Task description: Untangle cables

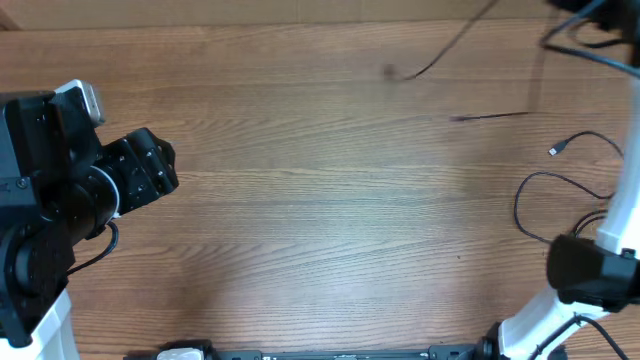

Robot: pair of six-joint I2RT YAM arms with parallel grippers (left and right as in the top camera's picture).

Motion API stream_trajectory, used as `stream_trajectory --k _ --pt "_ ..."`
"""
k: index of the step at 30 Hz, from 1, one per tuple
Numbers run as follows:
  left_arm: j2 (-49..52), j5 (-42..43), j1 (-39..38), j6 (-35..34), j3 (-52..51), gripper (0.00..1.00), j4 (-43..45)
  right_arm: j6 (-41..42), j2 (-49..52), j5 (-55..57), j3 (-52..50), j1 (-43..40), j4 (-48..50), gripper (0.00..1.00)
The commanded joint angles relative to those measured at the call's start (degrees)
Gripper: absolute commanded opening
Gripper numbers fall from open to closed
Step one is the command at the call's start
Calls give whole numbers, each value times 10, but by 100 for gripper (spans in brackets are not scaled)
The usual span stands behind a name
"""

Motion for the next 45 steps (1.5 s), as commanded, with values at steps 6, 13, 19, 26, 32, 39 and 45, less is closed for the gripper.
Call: stream_trajectory --k 6,13,19,26,32,39,45 --pt "2 29 2 -6 -1 71 5 -13 -17 0 12 -184 3 4" --pt "2 38 2 -14 -2 71 14 -13 -17 0 12 -271 6 40" --pt "2 38 2 -14 -1 71 9 -7 -17 -5 11 -305 3 100" --pt "2 48 2 -3 -2 72 9 -32 -17 -181 11 -304 9 99" --pt "2 48 2 -3 -1 72 9 -39 -17 -189 11 -294 -34 100" --pt "2 51 2 -3 -1 72 10 90 -17 35 -14 -273 -184 100" --pt "2 107 2 -3 -1 72 6 209 -17 88 -84 -253 -272 100"
